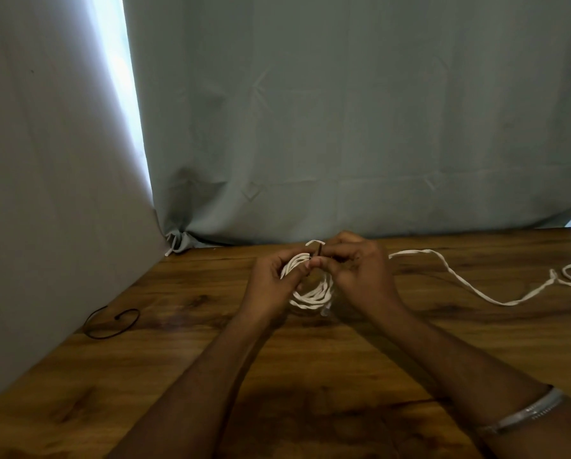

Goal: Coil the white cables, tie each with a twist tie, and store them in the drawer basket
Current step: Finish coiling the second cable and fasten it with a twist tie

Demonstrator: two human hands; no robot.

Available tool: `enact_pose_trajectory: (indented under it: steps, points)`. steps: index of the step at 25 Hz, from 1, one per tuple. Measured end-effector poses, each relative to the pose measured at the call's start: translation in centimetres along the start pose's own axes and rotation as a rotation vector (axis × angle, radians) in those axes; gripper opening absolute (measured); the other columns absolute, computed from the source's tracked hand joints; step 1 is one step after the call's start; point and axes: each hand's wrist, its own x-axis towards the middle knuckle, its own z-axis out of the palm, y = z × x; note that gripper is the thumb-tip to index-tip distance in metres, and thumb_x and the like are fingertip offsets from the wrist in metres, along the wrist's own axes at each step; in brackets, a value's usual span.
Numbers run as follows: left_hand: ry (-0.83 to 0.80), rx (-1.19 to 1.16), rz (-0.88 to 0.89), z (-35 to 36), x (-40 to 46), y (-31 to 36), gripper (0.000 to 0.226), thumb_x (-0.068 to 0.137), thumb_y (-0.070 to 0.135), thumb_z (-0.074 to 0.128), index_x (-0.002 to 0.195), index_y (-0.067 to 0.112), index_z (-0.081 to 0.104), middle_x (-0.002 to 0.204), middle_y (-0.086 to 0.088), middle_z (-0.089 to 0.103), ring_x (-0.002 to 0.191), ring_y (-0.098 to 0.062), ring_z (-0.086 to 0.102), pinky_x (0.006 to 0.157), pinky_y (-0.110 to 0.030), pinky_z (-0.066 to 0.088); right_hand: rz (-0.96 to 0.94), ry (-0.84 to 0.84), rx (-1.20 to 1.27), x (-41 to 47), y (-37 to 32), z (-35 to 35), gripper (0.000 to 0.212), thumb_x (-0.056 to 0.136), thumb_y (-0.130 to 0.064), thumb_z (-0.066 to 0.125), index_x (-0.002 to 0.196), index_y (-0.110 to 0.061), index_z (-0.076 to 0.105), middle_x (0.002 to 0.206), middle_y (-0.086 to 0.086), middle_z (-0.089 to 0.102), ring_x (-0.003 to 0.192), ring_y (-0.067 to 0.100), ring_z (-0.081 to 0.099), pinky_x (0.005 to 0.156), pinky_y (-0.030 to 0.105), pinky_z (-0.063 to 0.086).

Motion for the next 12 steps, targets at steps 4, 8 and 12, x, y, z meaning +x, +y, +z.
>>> enact_pose_trajectory:
  steps: [4, 8, 12]
  points:
    - [0.010, 0.082, 0.022, 0.2, -0.3, 0.6, 0.024, 0.098, 0.005, 0.066, 0.121, 0.005, 0.074, 0.079, 0.014, 0.075, 0.064, 0.006, 0.062, 0.057, -0.015, 0.045, 0.071, 0.090, 0.140, -0.1, -0.7, -0.3, 0.012, 0.081, -0.005, 0.083, 0.084, -0.016, 0.083, 0.079, -0.009, 0.073, 0.074, 0.006, 0.070, 0.068, 0.016, 0.051]
    - [0.029, 0.189, 0.099, -0.3, -0.5, 0.6, 0.025, 0.100, 0.012, 0.064, 0.120, 0.021, 0.075, 0.088, 0.008, 0.078, 0.073, -0.011, 0.071, 0.068, -0.035, 0.059, 0.227, 0.061, 0.282, 0.1, -1.5, -0.4, 0.018, 0.081, -0.008, 0.083, 0.086, -0.025, 0.081, 0.076, -0.012, 0.078, 0.074, 0.003, 0.075, 0.067, 0.015, 0.054]
    - [0.075, 0.162, 0.059, -0.2, -0.8, 0.0, 0.022, 0.100, 0.014, 0.064, 0.118, 0.021, 0.075, 0.092, 0.004, 0.079, 0.078, -0.010, 0.073, 0.073, -0.033, 0.059, 0.360, 0.053, 0.437, 0.4, -1.6, -0.2, 0.024, 0.079, -0.007, 0.086, 0.100, -0.012, 0.075, 0.080, 0.002, 0.080, 0.076, 0.014, 0.078, 0.066, 0.020, 0.058]
